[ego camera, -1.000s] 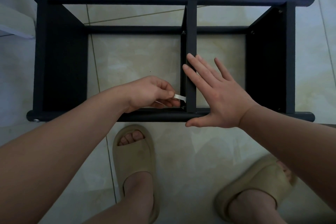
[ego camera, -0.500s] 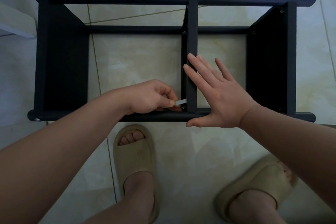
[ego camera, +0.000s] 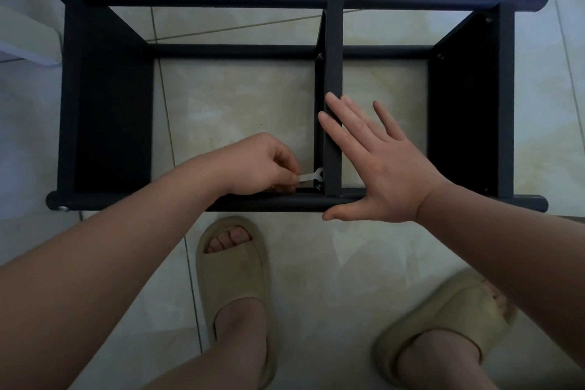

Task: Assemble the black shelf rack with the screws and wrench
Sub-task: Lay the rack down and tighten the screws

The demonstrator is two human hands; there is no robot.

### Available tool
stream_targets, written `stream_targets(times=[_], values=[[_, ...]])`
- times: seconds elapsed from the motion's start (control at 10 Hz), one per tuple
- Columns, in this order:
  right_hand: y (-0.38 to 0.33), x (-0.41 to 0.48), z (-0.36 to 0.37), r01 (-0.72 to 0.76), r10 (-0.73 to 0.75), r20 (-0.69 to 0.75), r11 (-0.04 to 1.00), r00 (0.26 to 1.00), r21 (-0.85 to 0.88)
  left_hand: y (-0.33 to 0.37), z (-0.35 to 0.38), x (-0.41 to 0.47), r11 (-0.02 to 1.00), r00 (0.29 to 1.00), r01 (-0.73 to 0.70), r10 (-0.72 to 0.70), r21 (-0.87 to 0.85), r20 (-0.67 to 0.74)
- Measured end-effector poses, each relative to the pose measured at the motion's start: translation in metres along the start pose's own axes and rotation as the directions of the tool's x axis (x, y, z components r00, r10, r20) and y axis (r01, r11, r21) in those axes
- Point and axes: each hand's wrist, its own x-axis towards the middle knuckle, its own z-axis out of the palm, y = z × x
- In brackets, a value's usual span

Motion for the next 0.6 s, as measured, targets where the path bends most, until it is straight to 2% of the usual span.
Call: stream_targets(times=[0.2, 0.3, 0.4, 0.5, 0.6], values=[[0.0, 0.0, 0.0, 0.001, -0.001, -0.01, 1.0, 1.0, 0.004, 0.002, -0.002, 0.001, 0.996, 0.991, -0.052, 0.06, 0.068, -0.116], [0.0, 0.0, 0.0, 0.002, -0.002, -0.004, 1.0, 1.0, 0.001, 0.007, 0.002, 0.002, 0.991, 0.99, -0.068, 0.052, -0.117, -0.134], [0.0, 0.0, 0.0, 0.001, -0.001, 0.002, 1.0, 1.0, 0.003, 0.011, 0.007, 0.003, 0.923, 0.996, 0.041, -0.067, -0.382, -0.053], [0.0, 0.0, -0.001, 0.0, 0.0, -0.002, 1.0, 1.0, 0.005, 0.015, 0.009, 0.004, 0.832, 0.989, 0.117, -0.148, -0.543, -0.013], [-0.001, 0.0, -0.001, -0.003, 0.003, -0.001, 1.0, 1.0, 0.008, 0.017, 0.011, 0.007, 0.812, 0.98, 0.121, -0.189, -0.57, -0.06]])
